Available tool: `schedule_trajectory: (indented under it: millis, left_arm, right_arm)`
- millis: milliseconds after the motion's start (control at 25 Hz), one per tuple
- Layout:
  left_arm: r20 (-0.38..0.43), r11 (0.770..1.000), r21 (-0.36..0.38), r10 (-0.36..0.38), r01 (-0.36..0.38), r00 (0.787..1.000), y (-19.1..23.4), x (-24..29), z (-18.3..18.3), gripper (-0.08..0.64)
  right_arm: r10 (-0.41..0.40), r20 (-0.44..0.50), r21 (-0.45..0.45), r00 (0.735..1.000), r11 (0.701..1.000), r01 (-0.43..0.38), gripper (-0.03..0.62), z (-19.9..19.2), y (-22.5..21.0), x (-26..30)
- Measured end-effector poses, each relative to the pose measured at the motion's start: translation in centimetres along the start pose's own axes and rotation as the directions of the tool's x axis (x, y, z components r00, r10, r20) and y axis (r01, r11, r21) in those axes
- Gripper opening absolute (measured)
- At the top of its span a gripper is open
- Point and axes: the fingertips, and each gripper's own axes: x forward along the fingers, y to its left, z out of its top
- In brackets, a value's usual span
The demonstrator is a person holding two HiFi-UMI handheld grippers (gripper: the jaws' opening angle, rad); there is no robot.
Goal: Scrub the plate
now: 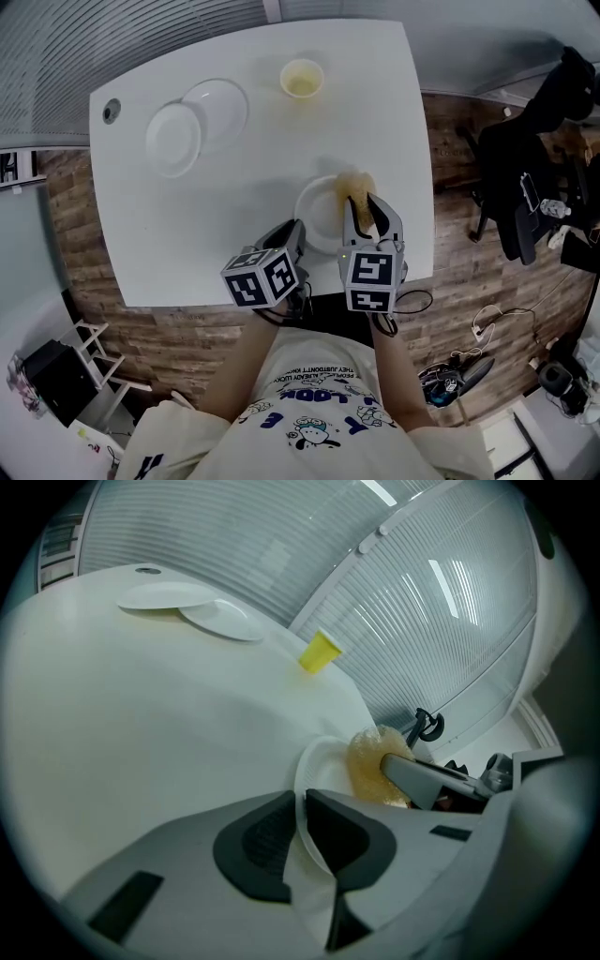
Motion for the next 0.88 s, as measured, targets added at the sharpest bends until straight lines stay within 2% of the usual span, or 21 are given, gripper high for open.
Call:
schedule_trajectory:
  millis: [480, 880]
  left_arm:
    - [0.01, 1.0, -0.011, -0.004, 0.004, 1.0, 0.1, 0.0, 0.0, 0.06]
    - [0.015, 1.0, -0.017, 0.001, -0.001, 1.0, 0.1, -0.1, 0.0, 0.06]
  right_arm:
    - [0.067, 0.003, -0.025, 0.998, 0.997, -0.067, 0.104, 0.6, 3.0, 1.1]
    - [0.13, -0.007, -0.01, 0.991, 0.991, -0.13, 0.104, 0.4, 4.8, 1.0]
